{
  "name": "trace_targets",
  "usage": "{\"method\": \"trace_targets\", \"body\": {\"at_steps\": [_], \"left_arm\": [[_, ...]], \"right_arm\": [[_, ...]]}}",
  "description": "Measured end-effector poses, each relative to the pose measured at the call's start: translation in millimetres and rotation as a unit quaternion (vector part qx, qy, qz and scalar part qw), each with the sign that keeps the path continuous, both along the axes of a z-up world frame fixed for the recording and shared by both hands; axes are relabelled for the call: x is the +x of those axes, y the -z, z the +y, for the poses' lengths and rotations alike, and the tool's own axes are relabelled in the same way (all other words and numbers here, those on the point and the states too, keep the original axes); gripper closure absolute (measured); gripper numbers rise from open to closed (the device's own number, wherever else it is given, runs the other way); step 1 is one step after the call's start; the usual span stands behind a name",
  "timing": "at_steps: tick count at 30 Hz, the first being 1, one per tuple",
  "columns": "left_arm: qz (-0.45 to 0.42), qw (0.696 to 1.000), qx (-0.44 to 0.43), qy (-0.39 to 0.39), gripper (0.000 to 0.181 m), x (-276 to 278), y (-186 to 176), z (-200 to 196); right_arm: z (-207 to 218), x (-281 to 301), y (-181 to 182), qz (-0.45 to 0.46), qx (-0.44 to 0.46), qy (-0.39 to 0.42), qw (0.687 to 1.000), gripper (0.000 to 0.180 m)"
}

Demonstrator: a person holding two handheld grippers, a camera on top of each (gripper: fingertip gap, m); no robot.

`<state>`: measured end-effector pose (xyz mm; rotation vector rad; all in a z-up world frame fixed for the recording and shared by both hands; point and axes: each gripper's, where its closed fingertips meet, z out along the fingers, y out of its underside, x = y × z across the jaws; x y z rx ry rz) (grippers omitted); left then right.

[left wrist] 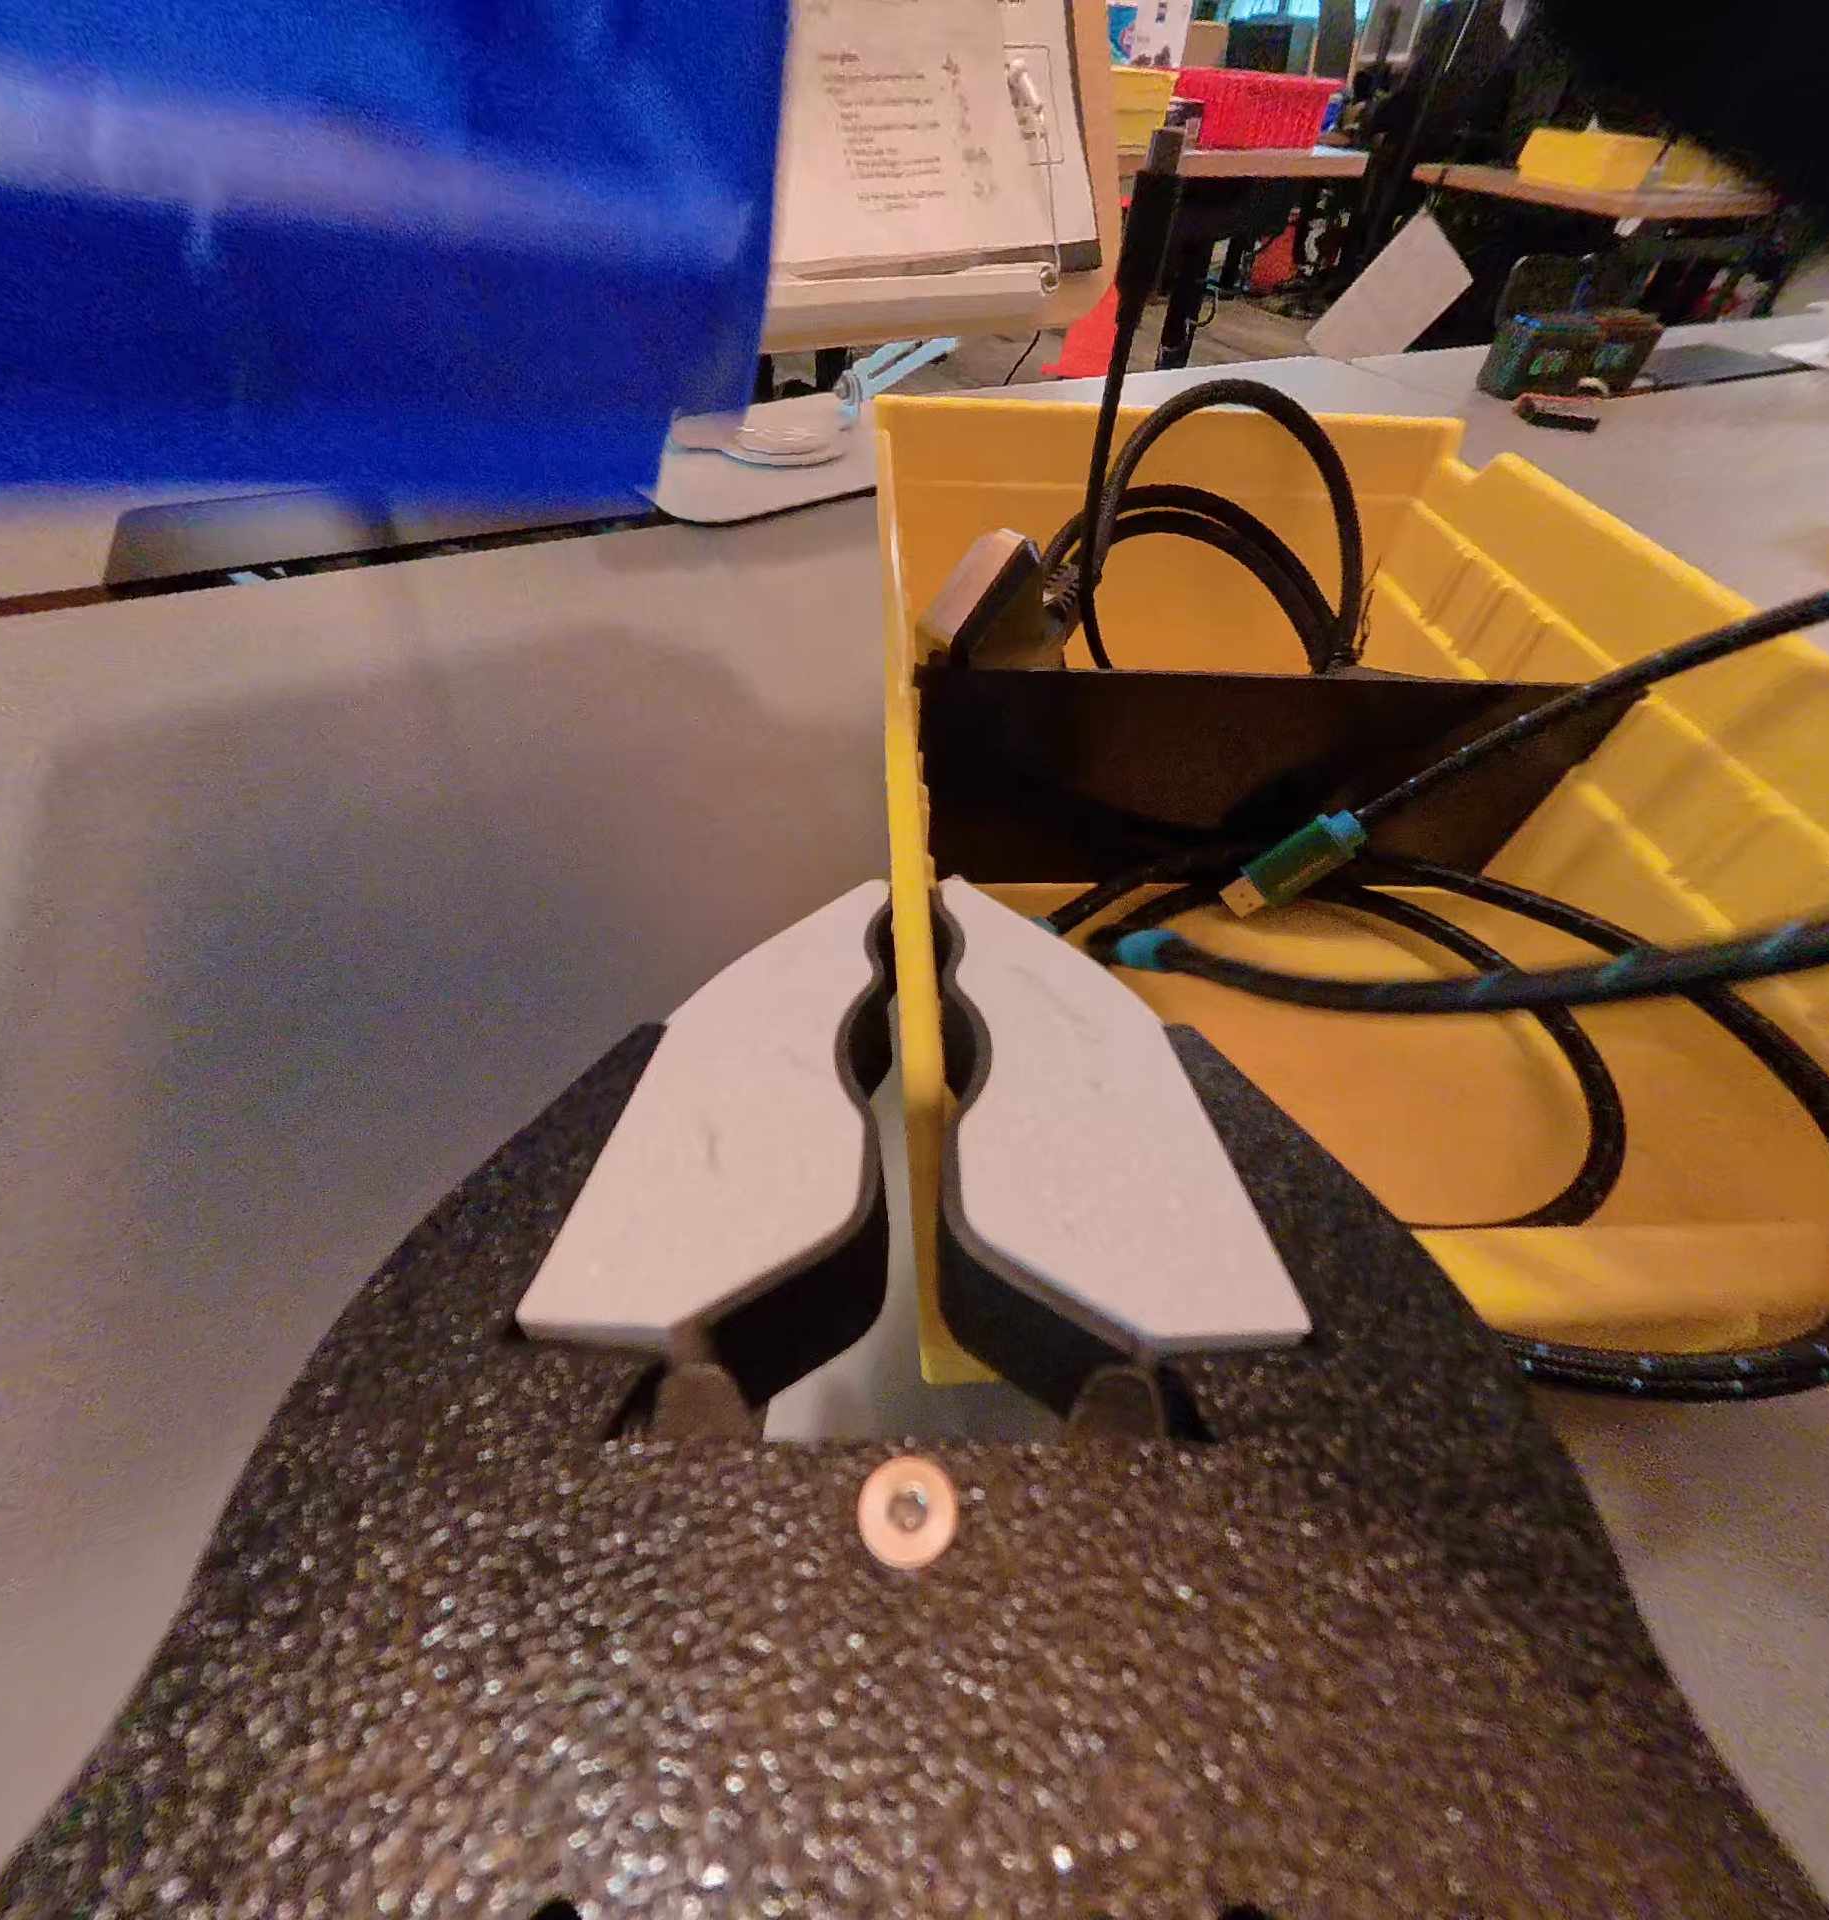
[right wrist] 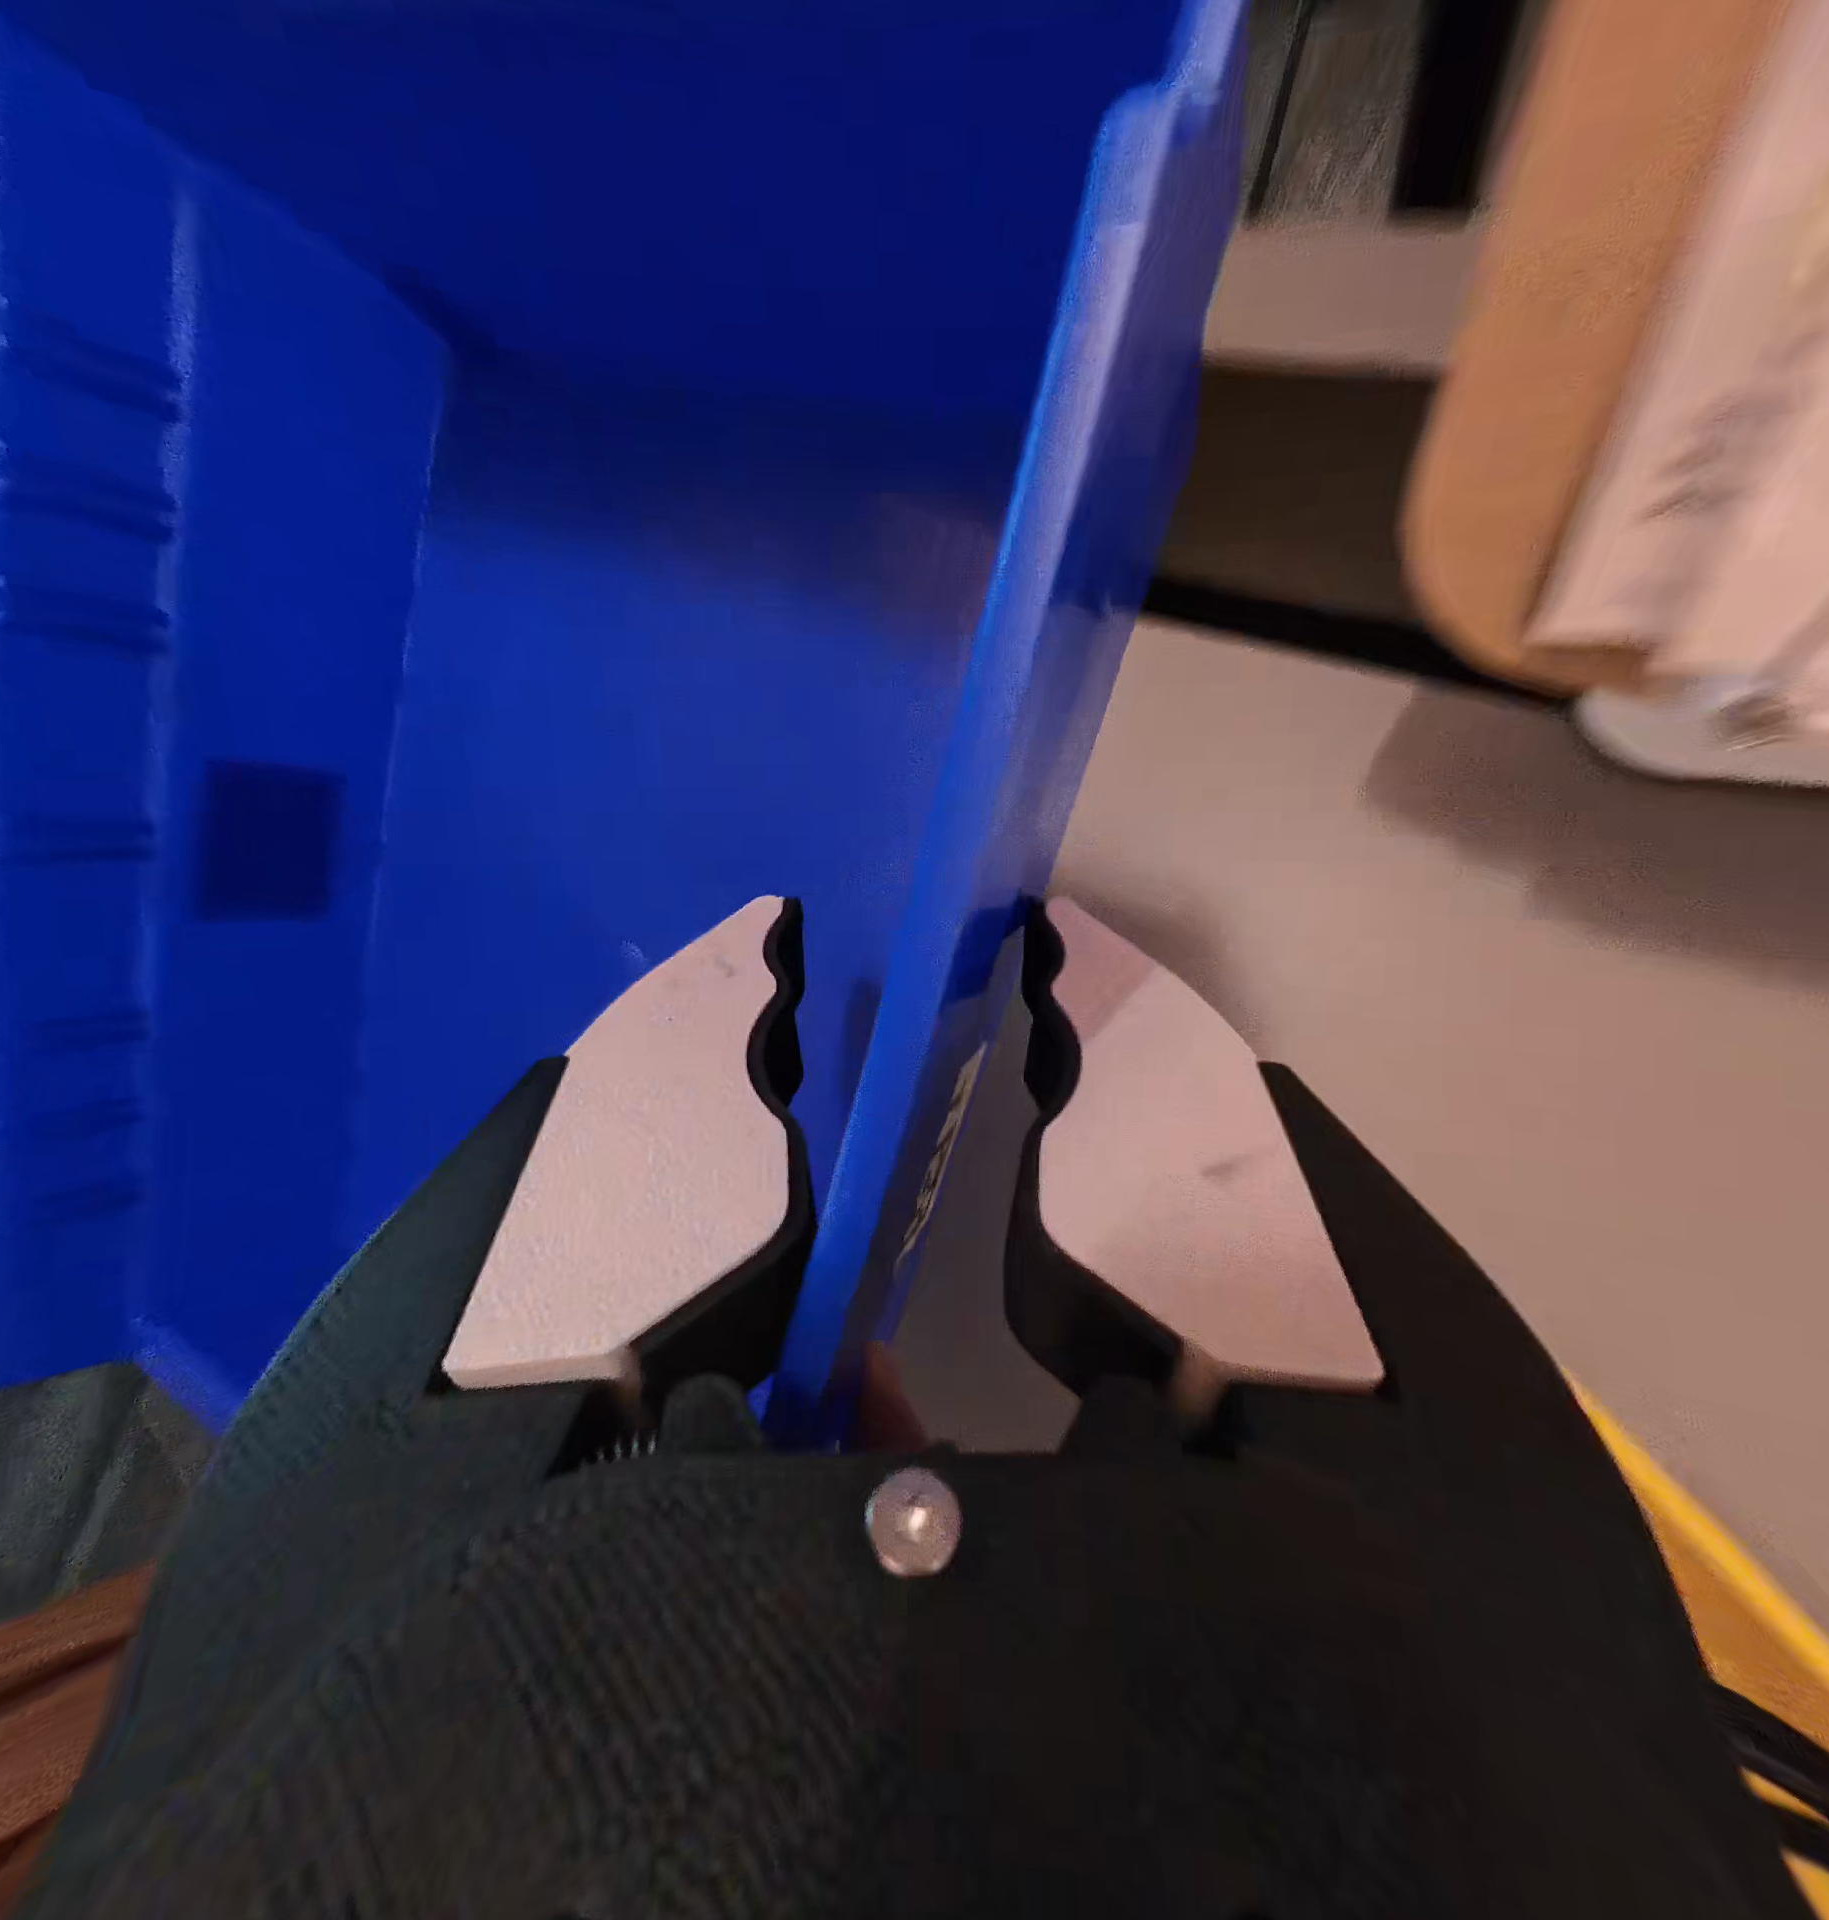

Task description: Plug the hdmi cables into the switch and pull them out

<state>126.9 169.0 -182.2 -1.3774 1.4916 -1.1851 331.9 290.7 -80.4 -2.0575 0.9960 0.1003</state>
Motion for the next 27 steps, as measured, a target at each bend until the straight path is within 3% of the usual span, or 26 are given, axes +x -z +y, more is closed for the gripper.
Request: {"method": "trace_targets", "body": {"at_steps": [5, 9, 13, 19, 23, 27], "left_arm": [[0.006, 1.000, 0.021, -0.016, 0.176, -3, 0, 24], [0.006, 0.999, 0.018, -0.040, 0.175, -6, 0, 53], [0.004, 0.996, 0.015, -0.085, 0.173, -14, 0, 92], [-0.003, 0.985, -0.002, -0.170, 0.172, -32, 0, 165], [-0.008, 0.976, -0.010, -0.219, 0.174, -41, -1, 212], [-0.017, 0.969, -0.020, -0.246, 0.176, -39, -1, 254]], "right_arm": [[-108, 61, -101, -0.023, 0.083, 0.051, 0.995, 0.139], [-233, 99, -122, -0.037, 0.087, 0.099, 0.991, 0.138], [-359, 114, -77, -0.029, 0.035, 0.144, 0.989, 0.139], [-504, 93, 56, 0.066, -0.054, 0.186, 0.979, 0.138], [-558, 80, 122, 0.108, -0.084, 0.216, 0.967, 0.138], [-575, 80, 156, 0.124, -0.091, 0.226, 0.962, 0.138]]}}
